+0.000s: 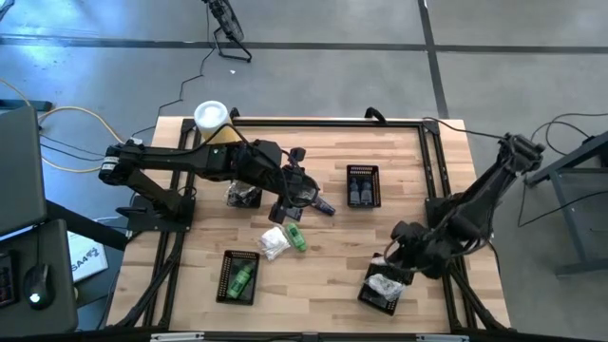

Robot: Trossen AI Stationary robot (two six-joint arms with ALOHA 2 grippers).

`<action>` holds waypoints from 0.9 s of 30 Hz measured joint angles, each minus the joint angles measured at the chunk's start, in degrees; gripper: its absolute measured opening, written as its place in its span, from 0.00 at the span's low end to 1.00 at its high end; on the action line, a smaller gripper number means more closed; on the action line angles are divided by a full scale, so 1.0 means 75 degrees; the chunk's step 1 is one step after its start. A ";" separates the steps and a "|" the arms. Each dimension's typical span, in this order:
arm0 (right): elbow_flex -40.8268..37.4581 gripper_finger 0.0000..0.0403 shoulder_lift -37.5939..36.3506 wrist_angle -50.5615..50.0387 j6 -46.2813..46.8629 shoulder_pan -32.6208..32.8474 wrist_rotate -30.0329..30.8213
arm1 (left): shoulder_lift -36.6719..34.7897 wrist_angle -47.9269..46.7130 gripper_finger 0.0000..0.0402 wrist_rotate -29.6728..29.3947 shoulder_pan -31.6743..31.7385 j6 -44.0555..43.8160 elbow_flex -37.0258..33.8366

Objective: Pick & Place Travel size toiletries
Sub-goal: Put the white cotton pack into the bottom right black basket

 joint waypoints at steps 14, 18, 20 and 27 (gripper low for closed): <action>0.0000 0.00 0.0741 0.1045 0.0714 0.0448 -0.0021 | 0.0000 0.0003 0.36 -0.0124 0.0000 0.0000 0.0000; 0.0000 0.00 0.0741 0.1451 0.0728 0.0439 -0.0252 | 0.0000 0.0003 0.36 -0.0126 0.0000 0.0000 0.0000; 0.0000 0.00 0.0741 0.1509 0.0768 0.0439 -0.0386 | 0.0003 0.0003 0.36 -0.0130 0.0000 0.0000 0.0000; 0.0000 0.00 0.0741 0.1164 0.0702 0.0439 0.0012 | 0.0003 0.0003 0.36 -0.0148 0.0000 0.0195 0.0000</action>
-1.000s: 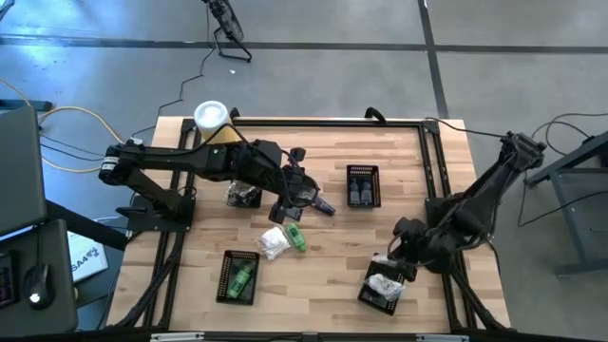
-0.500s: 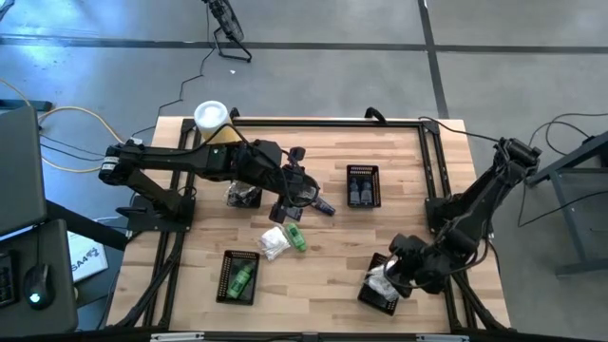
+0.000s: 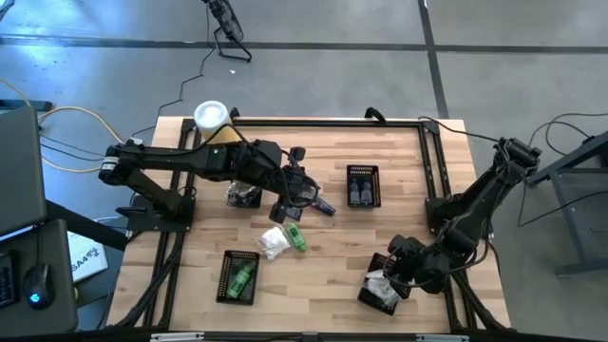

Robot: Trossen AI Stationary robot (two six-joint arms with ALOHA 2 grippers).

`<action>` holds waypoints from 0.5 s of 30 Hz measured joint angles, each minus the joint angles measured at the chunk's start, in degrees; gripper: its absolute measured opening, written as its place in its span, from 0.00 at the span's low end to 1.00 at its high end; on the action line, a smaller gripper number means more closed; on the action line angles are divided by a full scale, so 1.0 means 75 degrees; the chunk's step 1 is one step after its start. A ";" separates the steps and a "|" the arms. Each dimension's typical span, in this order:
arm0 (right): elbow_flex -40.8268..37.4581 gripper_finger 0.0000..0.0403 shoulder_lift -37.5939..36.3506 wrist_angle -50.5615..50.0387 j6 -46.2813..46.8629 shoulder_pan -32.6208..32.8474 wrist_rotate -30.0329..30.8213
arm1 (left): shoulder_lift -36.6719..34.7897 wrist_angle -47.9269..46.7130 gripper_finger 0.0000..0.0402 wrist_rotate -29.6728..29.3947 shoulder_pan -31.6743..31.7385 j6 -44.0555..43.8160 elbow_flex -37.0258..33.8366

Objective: Pick & Place Travel size toiletries
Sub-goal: Put the white cotton pack into the bottom right black basket

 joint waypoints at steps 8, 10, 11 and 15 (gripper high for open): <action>0.0000 0.01 0.0000 -0.0111 0.0034 -0.0079 -0.0060 | 0.0000 0.0000 0.36 -0.0055 0.0000 0.0003 0.0000; 0.0000 0.02 0.0000 -0.0117 0.0008 -0.0138 -0.0185 | 0.0000 0.0000 0.36 -0.0055 0.0000 0.0002 0.0000; 0.0000 0.03 0.0000 -0.0120 -0.0018 -0.0177 -0.0308 | 0.0000 0.0000 0.36 -0.0055 -0.0001 0.0001 0.0000; 0.0000 0.13 0.0000 -0.0258 -0.0050 -0.0302 -0.0639 | 0.0000 0.0000 0.36 -0.0052 -0.0001 0.0001 0.0000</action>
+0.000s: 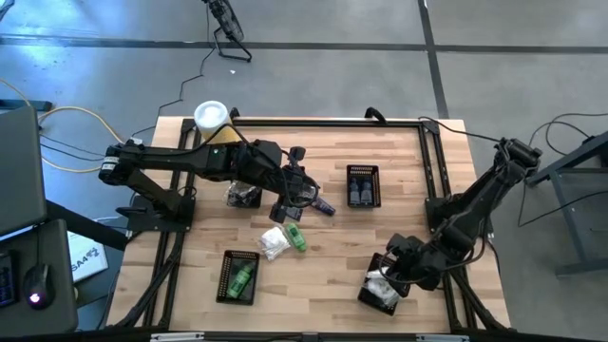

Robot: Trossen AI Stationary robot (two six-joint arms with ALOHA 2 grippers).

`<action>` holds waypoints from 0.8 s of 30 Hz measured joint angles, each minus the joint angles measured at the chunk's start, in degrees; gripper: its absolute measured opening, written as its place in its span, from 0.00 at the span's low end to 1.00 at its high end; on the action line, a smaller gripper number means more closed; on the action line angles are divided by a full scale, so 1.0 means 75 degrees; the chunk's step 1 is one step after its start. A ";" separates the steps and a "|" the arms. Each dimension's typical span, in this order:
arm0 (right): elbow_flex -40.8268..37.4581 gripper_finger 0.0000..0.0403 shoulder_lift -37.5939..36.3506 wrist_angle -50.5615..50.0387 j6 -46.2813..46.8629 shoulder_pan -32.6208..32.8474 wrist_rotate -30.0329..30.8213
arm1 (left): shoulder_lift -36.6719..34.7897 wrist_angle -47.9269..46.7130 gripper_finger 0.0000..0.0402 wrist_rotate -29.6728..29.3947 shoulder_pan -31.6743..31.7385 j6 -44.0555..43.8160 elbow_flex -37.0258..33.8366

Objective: Pick & Place Travel size toiletries
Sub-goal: Put the white cotton pack into the bottom right black basket, then put the green shampoo into the bottom left black basket

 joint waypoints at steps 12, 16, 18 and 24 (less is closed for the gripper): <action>0.0000 0.35 -0.0418 -0.0102 -0.0603 -0.0125 -0.0066 | 0.0000 0.0003 0.36 0.0000 0.0000 0.0068 0.0000; 0.0000 0.32 -0.0860 -0.0144 -0.0652 -0.0239 -0.0306 | 0.0000 0.0006 0.36 0.0000 -0.0001 0.0081 0.0000; 0.0000 0.30 -0.1089 -0.0152 -0.0769 -0.0282 -0.0436 | 0.0000 0.0007 0.36 0.0000 0.0000 0.0083 0.0000; 0.0000 0.25 -0.1820 -0.0133 -0.1375 -0.0480 -0.0356 | 0.0000 0.0009 0.36 -0.0006 -0.0005 0.0083 0.0000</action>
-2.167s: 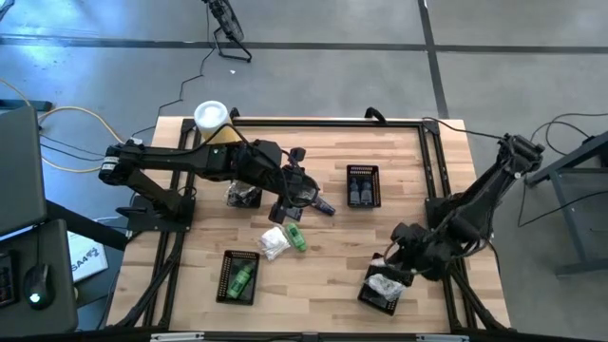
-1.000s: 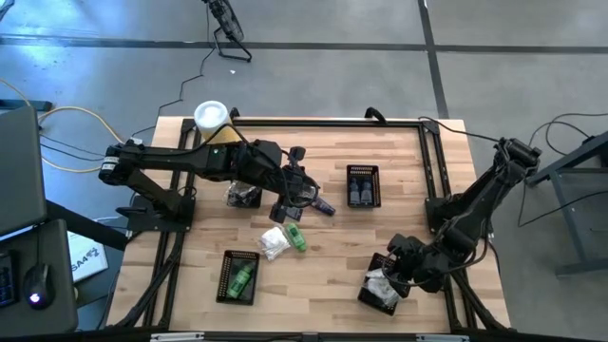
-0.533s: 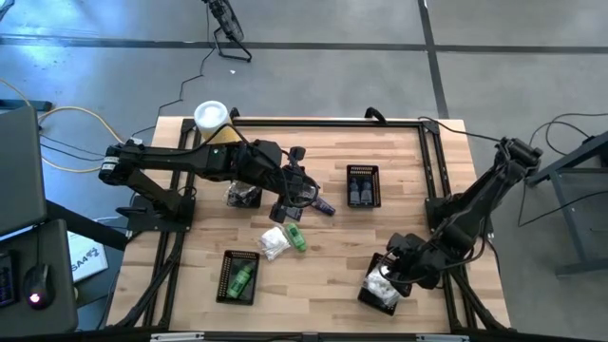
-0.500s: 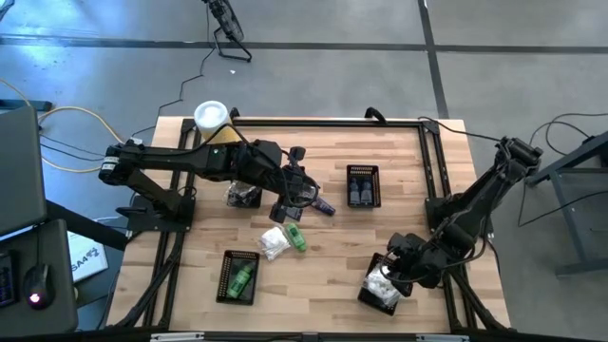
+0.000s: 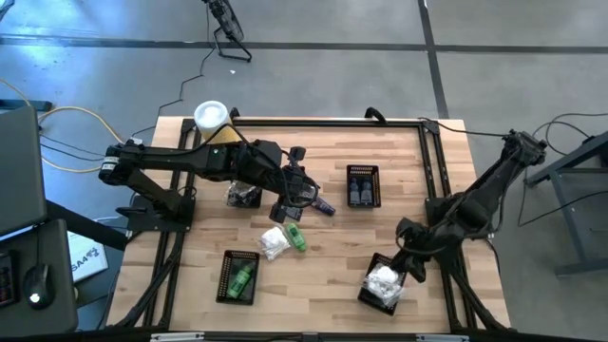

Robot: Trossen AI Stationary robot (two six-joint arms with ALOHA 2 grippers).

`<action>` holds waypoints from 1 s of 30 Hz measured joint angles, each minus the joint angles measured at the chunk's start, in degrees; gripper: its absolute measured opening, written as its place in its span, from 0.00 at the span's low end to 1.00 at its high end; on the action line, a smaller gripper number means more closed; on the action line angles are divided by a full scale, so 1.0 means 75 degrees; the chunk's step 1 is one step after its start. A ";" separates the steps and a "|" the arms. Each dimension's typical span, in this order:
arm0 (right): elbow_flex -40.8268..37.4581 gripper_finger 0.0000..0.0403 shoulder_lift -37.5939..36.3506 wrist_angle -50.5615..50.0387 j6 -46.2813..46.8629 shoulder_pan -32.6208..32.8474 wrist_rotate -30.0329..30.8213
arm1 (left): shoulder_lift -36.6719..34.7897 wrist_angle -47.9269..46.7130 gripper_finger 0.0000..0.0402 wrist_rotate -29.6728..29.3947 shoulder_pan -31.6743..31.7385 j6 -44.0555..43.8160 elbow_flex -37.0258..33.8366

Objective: Pick & Place Travel size toiletries
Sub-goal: Put the green shampoo into the bottom left black basket

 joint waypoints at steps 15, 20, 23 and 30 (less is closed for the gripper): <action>0.0000 0.17 -0.1345 0.0012 -0.1784 -0.0706 0.0437 | 0.0000 0.0000 0.36 -0.0015 0.0000 -0.0008 0.0000; 0.0000 0.16 -0.1547 0.0042 -0.2295 -0.0874 0.0603 | 0.0000 0.0000 0.36 -0.0015 0.0000 -0.0020 0.0000; 0.0000 0.16 -0.1634 0.0058 -0.2507 -0.1041 0.0606 | 0.0000 -0.0003 0.36 -0.0015 0.0000 -0.0023 0.0000; 0.0000 0.16 -0.1810 0.0682 -0.3393 -0.1369 0.0609 | 0.0000 -0.0009 0.36 -0.0015 0.0000 -0.0023 0.0000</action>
